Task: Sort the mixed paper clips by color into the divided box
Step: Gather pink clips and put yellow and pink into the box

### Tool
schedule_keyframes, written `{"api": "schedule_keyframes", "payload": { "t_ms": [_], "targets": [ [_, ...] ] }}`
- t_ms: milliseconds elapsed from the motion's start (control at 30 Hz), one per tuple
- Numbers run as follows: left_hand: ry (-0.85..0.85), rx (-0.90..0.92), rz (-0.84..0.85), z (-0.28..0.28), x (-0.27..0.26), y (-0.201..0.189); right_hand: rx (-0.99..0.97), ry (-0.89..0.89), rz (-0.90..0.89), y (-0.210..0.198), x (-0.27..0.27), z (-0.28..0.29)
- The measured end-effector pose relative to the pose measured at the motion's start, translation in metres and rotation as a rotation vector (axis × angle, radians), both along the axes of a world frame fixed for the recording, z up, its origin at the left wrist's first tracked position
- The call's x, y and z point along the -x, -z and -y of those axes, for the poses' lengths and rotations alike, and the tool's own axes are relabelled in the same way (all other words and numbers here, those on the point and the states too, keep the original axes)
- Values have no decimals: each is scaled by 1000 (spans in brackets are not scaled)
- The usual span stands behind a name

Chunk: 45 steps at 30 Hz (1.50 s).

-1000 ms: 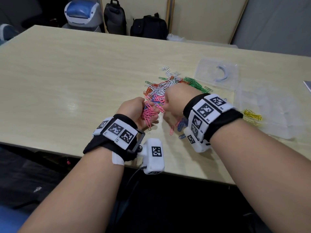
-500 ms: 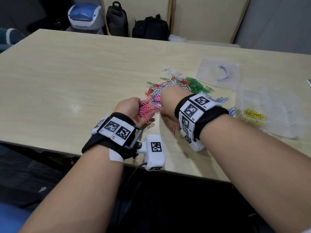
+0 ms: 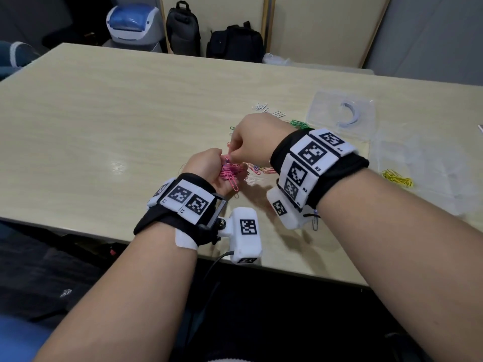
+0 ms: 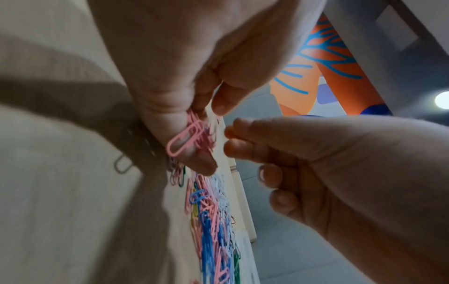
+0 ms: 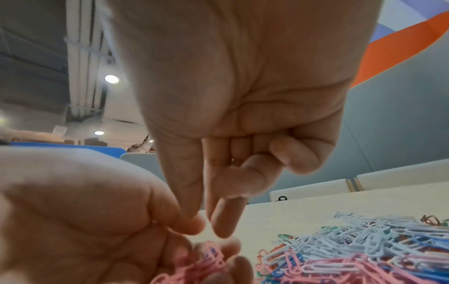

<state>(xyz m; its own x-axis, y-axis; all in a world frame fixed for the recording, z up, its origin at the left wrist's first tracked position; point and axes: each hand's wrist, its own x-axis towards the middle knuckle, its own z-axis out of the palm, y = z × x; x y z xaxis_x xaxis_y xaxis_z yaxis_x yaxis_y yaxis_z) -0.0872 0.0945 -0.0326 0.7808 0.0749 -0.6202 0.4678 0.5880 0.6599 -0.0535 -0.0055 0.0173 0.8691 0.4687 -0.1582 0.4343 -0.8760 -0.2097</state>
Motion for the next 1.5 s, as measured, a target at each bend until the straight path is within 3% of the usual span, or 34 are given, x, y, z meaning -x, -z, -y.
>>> {"api": "schedule_keyframes", "payload": {
  "t_ms": [133, 333, 567, 867, 1500],
  "targets": [
    [-14, -56, -40, -14, -2, 1, 67, 40, 71, 6, -6, 0],
    [-37, -109, -30, -27, -3, 2, 255, -5, 24, 30, 4, -7],
    [-3, -127, -20, -27, -2, 1, 333, -52, 56, 20, 4, -4],
    [3, -123, -21, -30, -4, 5, 421, 12, -62, 14, 7, 6],
    [11, -126, -18, -28, -5, 5, 303, 86, -51, 27, 1, 16]
  ]
}}
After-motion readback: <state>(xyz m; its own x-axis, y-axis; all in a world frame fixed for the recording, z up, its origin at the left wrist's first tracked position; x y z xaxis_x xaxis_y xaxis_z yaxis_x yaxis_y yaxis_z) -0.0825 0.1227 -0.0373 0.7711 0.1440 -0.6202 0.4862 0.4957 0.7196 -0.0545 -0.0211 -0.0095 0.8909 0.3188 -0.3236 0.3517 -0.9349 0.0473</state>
